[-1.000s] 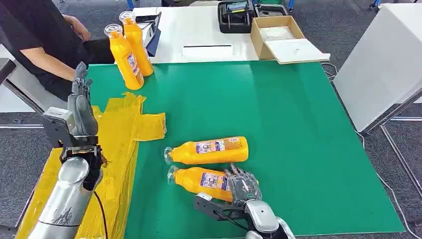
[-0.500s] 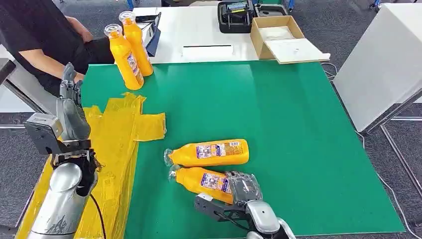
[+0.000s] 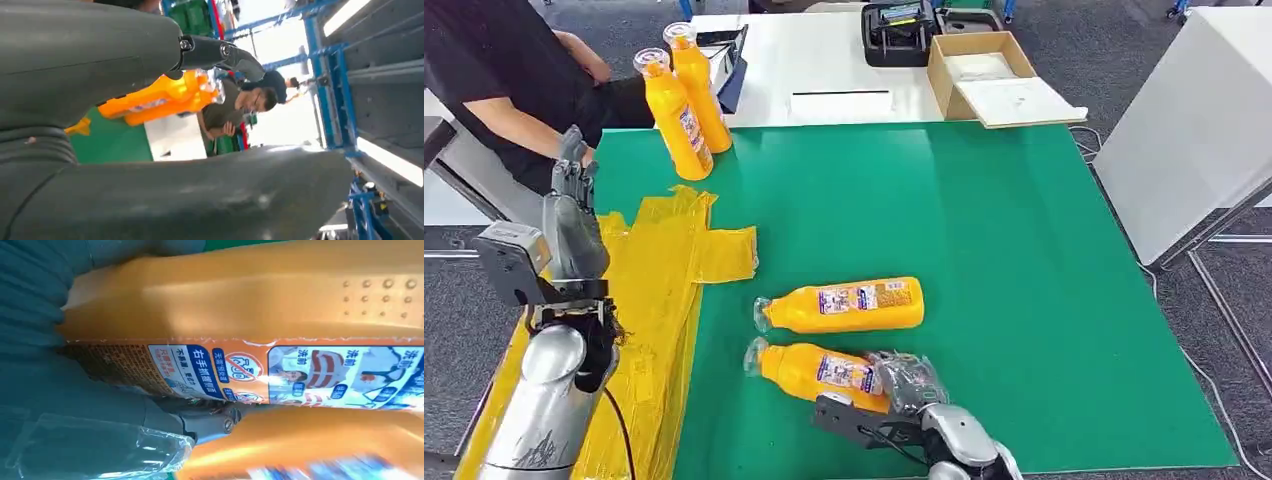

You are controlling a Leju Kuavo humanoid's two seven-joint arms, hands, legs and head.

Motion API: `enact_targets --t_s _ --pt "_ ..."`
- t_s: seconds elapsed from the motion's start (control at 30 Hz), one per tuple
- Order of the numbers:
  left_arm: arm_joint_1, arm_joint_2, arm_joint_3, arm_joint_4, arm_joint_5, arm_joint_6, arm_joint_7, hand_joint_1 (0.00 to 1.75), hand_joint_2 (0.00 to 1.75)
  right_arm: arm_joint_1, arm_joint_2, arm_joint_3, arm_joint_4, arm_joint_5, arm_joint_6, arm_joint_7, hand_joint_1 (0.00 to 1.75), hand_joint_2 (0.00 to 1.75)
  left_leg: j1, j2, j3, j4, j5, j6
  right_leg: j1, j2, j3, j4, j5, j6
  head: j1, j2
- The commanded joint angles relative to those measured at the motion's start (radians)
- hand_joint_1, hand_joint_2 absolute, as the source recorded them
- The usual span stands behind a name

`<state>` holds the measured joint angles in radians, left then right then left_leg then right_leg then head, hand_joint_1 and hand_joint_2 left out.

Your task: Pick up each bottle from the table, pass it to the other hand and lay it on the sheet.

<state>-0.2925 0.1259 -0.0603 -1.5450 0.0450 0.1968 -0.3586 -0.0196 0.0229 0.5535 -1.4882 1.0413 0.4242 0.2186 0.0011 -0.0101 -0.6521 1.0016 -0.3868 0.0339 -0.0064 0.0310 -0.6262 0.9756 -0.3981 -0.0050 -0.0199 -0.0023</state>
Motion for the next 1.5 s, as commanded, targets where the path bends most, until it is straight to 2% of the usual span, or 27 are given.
enact_targets --t_s 0.03,0.1,0.27,0.37,0.5,0.63,0.7,0.8,0.9,0.93,1.0,1.03,1.1,1.27,1.43,1.5 --pt "-0.095 -0.003 -0.023 0.159 0.087 -0.150 0.039 0.00 1.75 -0.113 -0.100 -0.104 -0.367 -0.163 -0.025 -0.058 1.75 1.75 -0.001 -0.002 0.002 0.004 -0.002 -0.002 -0.001 -0.006 0.003 0.004 -0.003 0.001 0.000 0.000" --pt "-0.120 -0.020 -0.033 0.191 0.153 -0.221 0.046 0.00 1.75 -0.178 -0.116 -0.120 -0.397 -0.235 -0.049 -0.057 1.75 1.75 -0.001 -0.001 0.000 0.002 -0.001 -0.001 -0.001 -0.003 0.001 0.003 -0.001 0.001 0.000 0.000" --pt "-0.149 -0.034 -0.076 0.205 0.232 -0.277 0.045 0.00 1.75 -0.266 -0.145 -0.167 -0.341 -0.341 -0.105 -0.071 1.75 1.75 -0.001 -0.003 0.002 0.002 0.001 -0.001 0.000 -0.005 0.003 0.001 -0.001 0.001 0.000 0.000" --pt "-0.146 -0.023 -0.095 0.221 0.330 -0.330 0.069 0.00 1.75 -0.364 -0.191 -0.164 -0.237 -0.404 -0.118 -0.085 1.75 1.75 -0.001 -0.002 0.003 0.002 0.000 -0.001 -0.001 -0.005 0.004 0.001 -0.001 0.001 0.000 0.000" --pt "-0.169 -0.011 -0.124 0.287 0.417 -0.384 0.066 0.00 1.75 -0.493 -0.274 -0.153 -0.084 -0.563 -0.130 -0.122 1.75 1.75 -0.001 0.001 0.005 0.001 0.000 -0.001 -0.001 -0.002 0.005 0.000 0.000 0.001 0.000 0.000" --pt "-0.167 -0.020 -0.140 0.277 0.417 -0.381 0.066 0.00 1.75 -0.503 -0.292 -0.146 -0.067 -0.585 -0.135 -0.130 1.75 1.75 -0.001 -0.001 0.003 0.001 0.000 -0.001 -0.001 -0.004 0.005 0.000 0.000 0.001 0.000 0.000" --pt "-0.156 -0.046 -0.146 0.244 0.435 -0.375 0.063 0.00 1.75 -0.526 -0.299 -0.117 -0.026 -0.636 -0.144 -0.124 1.75 1.75 0.000 -0.001 0.002 0.001 0.001 0.000 0.000 -0.003 0.003 0.000 0.000 0.001 0.000 0.000" --pt "-0.063 -0.066 -0.160 0.139 0.451 -0.366 0.059 0.00 1.75 -0.516 -0.284 -0.102 0.005 -0.647 -0.188 -0.140 1.75 1.75 0.000 0.000 0.004 0.002 -0.001 -0.001 0.000 -0.002 0.006 0.000 -0.001 0.001 0.000 0.000" --pt "-0.018 -0.095 -0.183 0.073 0.439 -0.345 0.039 0.00 1.75 -0.542 -0.237 -0.103 0.029 -0.657 -0.204 -0.133 1.75 1.75 -0.001 0.002 0.005 0.000 -0.001 -0.001 -0.001 0.000 0.006 -0.001 0.000 0.001 0.000 0.000" --pt "-0.019 -0.101 -0.192 0.068 0.433 -0.339 0.036 0.00 1.75 -0.552 -0.224 -0.103 0.038 -0.659 -0.205 -0.130 1.75 1.75 -0.001 0.003 0.011 0.002 -0.004 -0.002 -0.001 -0.001 0.012 0.000 -0.003 0.001 0.000 0.000" --pt "-0.048 -0.125 -0.220 0.070 0.425 -0.312 0.033 0.00 1.75 -0.595 -0.183 -0.097 0.088 -0.663 -0.209 -0.122 1.75 1.75 -0.001 0.002 0.002 0.002 -0.001 0.000 -0.001 0.000 0.003 0.000 0.000 0.001 0.000 0.000" --pt "-0.057 -0.129 -0.226 0.074 0.425 -0.304 0.034 0.00 1.75 -0.603 -0.178 -0.094 0.096 -0.663 -0.210 -0.121 1.75 1.75 0.000 0.002 0.004 0.003 -0.002 -0.001 0.000 -0.001 0.006 0.001 -0.002 0.001 0.000 0.000" --pt "-0.093 -0.136 -0.243 0.091 0.442 -0.287 0.030 0.00 1.75 -0.633 -0.147 -0.092 0.136 -0.675 -0.228 -0.123 1.75 1.75 0.000 0.001 -0.001 0.002 0.000 0.000 0.000 0.000 0.001 0.001 0.001 0.001 0.000 0.000" --pt "-0.136 -0.159 -0.239 0.111 0.474 -0.279 0.033 0.00 1.75 -0.673 -0.097 -0.071 0.185 -0.678 -0.239 -0.115 1.75 1.75 0.000 0.001 -0.001 0.002 0.001 0.000 0.000 0.000 0.000 0.001 0.001 0.000 0.000 0.000" --pt "-0.202 -0.197 -0.247 0.158 0.495 -0.273 0.053 0.00 1.75 -0.735 0.008 -0.006 0.307 -0.658 -0.277 -0.080 1.75 1.75 0.000 0.002 0.003 0.004 0.000 0.000 0.000 -0.001 0.004 0.003 -0.001 0.000 0.000 0.000" --pt "-0.208 -0.199 -0.248 0.164 0.495 -0.272 0.054 0.00 1.75 -0.741 0.023 0.008 0.326 -0.652 -0.294 -0.080 1.75 1.75 0.000 0.002 0.002 0.002 0.001 0.001 0.000 0.000 0.002 0.002 0.000 0.000 0.000 0.000"
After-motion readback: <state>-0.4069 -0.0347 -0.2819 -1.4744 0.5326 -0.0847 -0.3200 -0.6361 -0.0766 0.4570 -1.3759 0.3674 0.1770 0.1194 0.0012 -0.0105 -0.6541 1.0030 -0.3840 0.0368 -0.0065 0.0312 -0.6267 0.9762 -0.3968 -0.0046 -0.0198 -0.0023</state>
